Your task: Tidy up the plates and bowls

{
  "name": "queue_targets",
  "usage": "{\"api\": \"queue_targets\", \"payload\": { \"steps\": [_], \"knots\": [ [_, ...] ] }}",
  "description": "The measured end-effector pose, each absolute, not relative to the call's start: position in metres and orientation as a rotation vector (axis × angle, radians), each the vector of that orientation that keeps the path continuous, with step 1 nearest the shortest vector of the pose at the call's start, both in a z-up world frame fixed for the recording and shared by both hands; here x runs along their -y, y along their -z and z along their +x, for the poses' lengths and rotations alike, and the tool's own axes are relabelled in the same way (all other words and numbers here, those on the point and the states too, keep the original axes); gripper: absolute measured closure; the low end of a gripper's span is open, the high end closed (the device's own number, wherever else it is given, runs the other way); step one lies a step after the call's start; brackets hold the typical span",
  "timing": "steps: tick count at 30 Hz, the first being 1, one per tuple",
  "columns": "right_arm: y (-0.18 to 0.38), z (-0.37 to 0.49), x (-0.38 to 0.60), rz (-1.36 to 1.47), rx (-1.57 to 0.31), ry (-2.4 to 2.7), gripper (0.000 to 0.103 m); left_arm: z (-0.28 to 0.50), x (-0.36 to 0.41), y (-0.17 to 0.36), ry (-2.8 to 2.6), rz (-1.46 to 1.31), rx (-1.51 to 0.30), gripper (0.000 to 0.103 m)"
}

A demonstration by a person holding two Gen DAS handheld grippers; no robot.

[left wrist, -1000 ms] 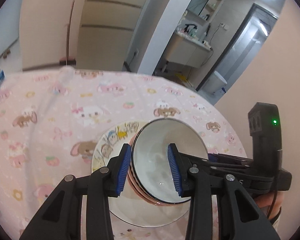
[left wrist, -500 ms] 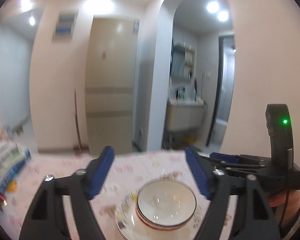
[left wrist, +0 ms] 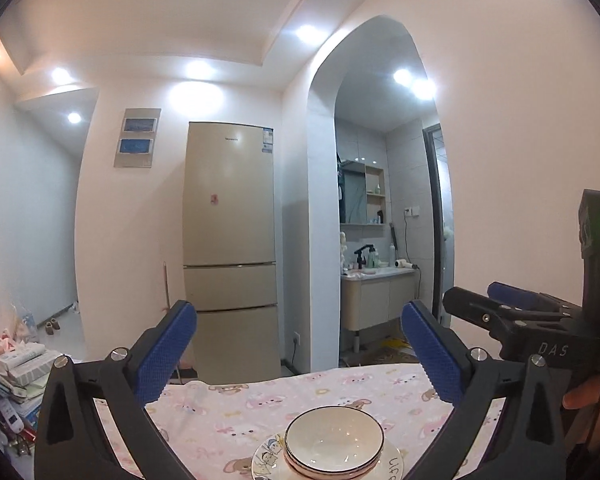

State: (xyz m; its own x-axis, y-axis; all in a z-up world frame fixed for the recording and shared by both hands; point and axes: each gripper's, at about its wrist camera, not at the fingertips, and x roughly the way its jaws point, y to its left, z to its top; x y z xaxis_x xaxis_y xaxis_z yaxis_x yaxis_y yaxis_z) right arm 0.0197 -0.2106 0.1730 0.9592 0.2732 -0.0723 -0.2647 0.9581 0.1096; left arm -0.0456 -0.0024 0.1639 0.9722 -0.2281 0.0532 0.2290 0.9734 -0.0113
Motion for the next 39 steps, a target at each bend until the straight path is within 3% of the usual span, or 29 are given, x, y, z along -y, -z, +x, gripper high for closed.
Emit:
{"api": "queue_targets", "payload": {
  "steps": [9,19,39],
  "knots": [
    [-0.144,0.007,0.202,0.066,0.002,-0.239,0.000,-0.052,-0.007,-0.128,0.199,-0.061,0.059,0.000],
    [-0.068,0.022,0.192,0.063,-0.119,-0.284,0.000,-0.027,0.009,-0.039,0.193,0.026,-0.122,0.000],
    [-0.048,0.021,0.207,-0.011,-0.123,-0.304,0.000,-0.033,0.001,-0.016,0.124,0.028,-0.143,0.000]
  ]
}}
